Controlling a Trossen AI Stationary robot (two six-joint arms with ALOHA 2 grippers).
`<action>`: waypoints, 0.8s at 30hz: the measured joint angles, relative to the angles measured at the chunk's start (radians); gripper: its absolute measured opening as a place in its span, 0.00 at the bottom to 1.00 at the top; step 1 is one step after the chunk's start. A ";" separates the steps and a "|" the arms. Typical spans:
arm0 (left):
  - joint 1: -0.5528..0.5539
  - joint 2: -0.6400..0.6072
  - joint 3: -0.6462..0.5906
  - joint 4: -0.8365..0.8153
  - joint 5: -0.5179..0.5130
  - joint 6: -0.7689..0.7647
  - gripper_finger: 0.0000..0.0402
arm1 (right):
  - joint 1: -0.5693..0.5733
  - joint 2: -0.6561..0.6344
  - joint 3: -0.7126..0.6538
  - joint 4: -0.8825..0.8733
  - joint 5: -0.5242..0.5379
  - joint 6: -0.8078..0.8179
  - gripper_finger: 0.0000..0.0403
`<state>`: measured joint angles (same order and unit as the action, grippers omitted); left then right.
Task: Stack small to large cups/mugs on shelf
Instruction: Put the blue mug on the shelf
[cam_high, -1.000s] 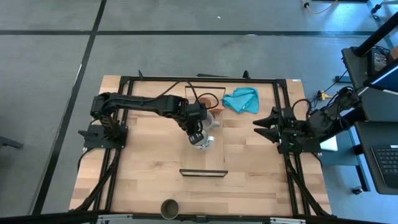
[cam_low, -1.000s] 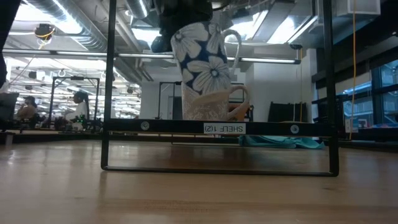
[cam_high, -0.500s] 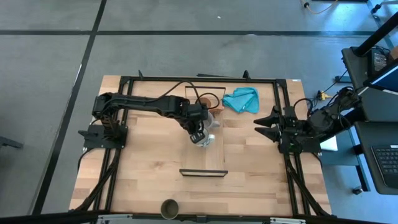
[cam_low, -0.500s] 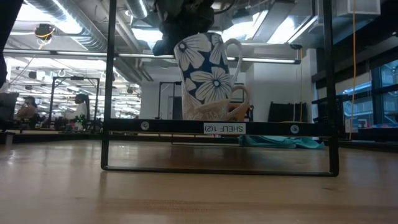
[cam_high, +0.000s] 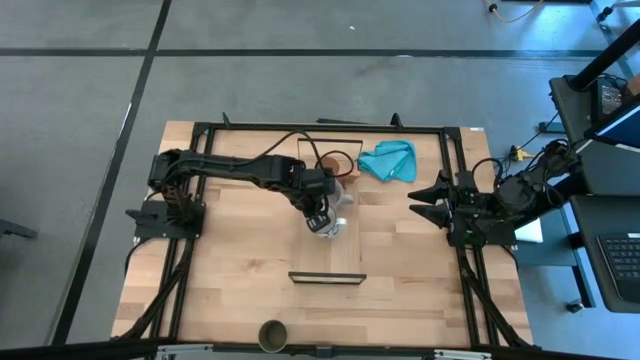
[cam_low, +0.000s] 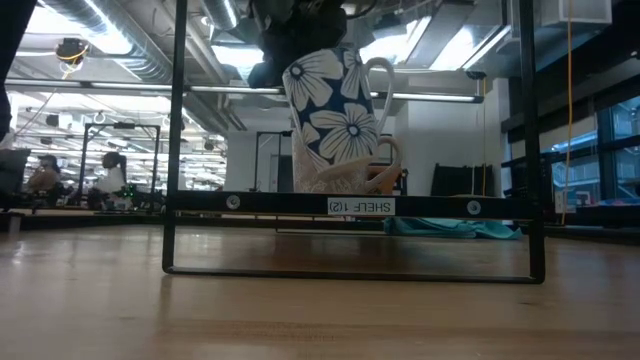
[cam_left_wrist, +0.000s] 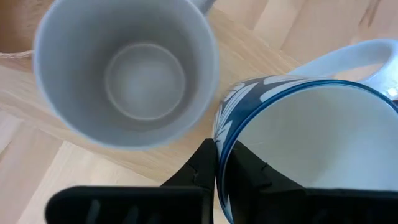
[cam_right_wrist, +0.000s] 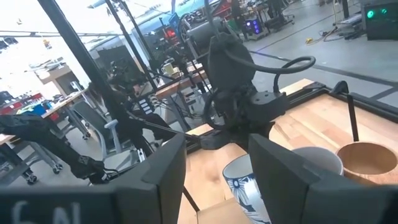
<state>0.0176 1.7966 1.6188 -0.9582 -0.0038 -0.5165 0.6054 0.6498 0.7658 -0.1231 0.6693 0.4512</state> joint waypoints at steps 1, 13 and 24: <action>-0.002 0.000 0.000 0.002 -0.002 0.000 0.03 | 0.000 0.000 0.000 0.000 0.000 0.011 0.44; -0.006 0.003 0.000 0.003 -0.014 -0.015 0.03 | 0.000 0.000 0.001 -0.005 -0.017 0.018 0.44; -0.008 0.035 -0.001 0.009 -0.023 -0.031 0.03 | 0.000 0.005 0.001 0.022 -0.018 0.018 0.44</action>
<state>0.0101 1.8313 1.6180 -0.9490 -0.0264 -0.5480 0.6053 0.6548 0.7670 -0.1009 0.6514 0.4694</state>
